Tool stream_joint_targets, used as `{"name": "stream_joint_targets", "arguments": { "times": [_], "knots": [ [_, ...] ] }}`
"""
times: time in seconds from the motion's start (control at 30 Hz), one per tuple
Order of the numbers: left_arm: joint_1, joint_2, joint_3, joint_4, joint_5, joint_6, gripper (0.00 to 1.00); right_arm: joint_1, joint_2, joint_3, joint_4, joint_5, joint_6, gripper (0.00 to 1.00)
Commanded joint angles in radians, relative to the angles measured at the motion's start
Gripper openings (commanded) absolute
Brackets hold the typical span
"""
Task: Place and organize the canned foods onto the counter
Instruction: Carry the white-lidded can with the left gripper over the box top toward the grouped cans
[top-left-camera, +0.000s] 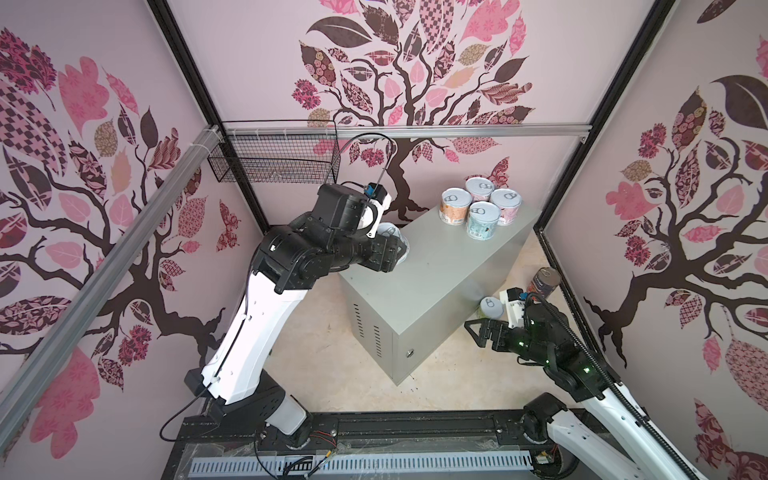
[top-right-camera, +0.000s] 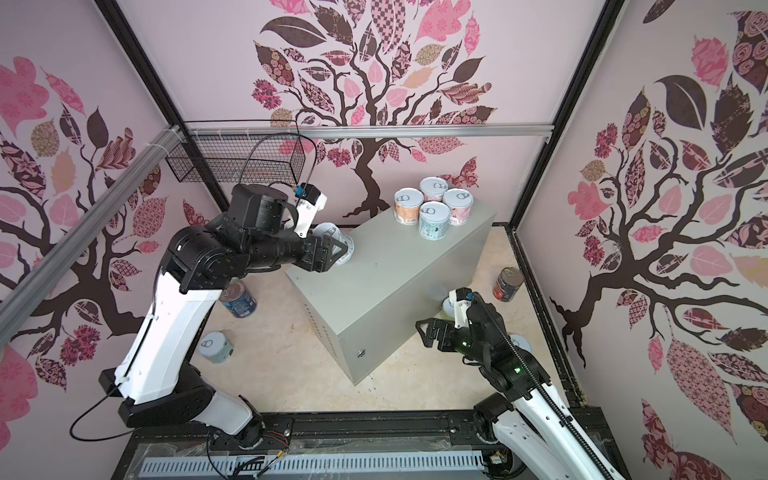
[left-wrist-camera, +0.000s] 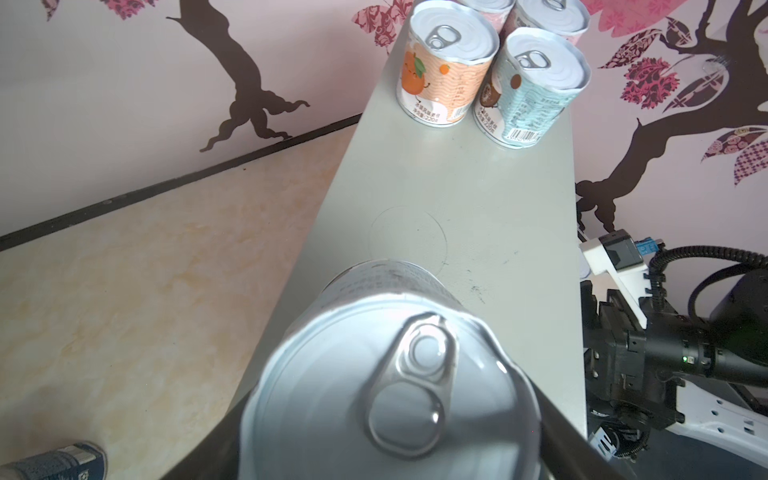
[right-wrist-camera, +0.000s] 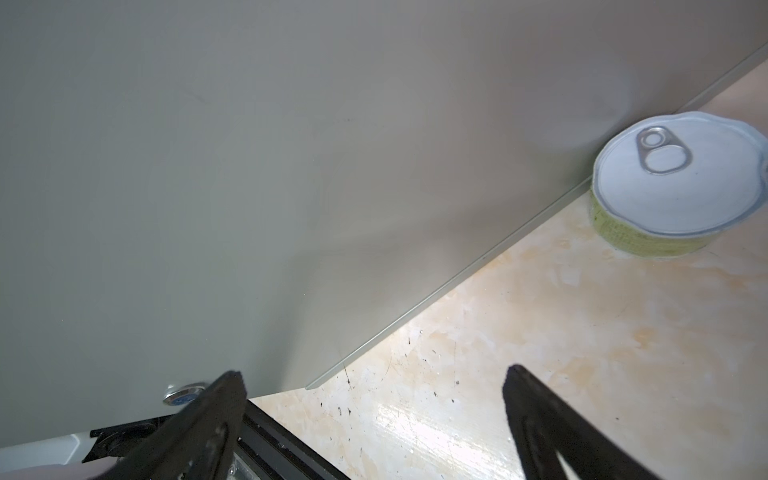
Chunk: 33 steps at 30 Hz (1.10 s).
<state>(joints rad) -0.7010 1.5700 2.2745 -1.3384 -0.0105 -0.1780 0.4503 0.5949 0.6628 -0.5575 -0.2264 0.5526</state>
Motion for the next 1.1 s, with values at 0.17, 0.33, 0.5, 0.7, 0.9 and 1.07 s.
{"name": "stream_joint_targets", "arguments": {
  "times": [0.17, 0.33, 0.5, 0.7, 0.9, 1.07],
  "knots": [
    [-0.095, 0.065, 0.107, -0.016, -0.109, 0.041, 0.44, -0.004, -0.023, -0.019, 0.007, 0.007, -0.005, 1.00],
    [-0.124, 0.105, 0.139, -0.028, -0.140, 0.046, 0.46, -0.004, -0.024, -0.037, 0.019, -0.004, -0.002, 1.00],
    [-0.149, 0.144, 0.158, -0.034, -0.177, 0.056, 0.53, -0.005, -0.024, -0.051, 0.027, -0.010, -0.004, 1.00],
    [-0.161, 0.189, 0.180, -0.033, -0.178, 0.065, 0.66, -0.004, -0.028, -0.058, 0.028, -0.010, -0.008, 1.00],
    [-0.163, 0.202, 0.202, -0.021, -0.175, 0.072, 0.79, -0.004, -0.044, -0.058, 0.022, -0.004, -0.010, 1.00],
    [-0.163, 0.201, 0.198, -0.015, -0.190, 0.074, 0.86, -0.004, -0.050, -0.060, 0.020, -0.003, -0.006, 1.00]
  ]
}}
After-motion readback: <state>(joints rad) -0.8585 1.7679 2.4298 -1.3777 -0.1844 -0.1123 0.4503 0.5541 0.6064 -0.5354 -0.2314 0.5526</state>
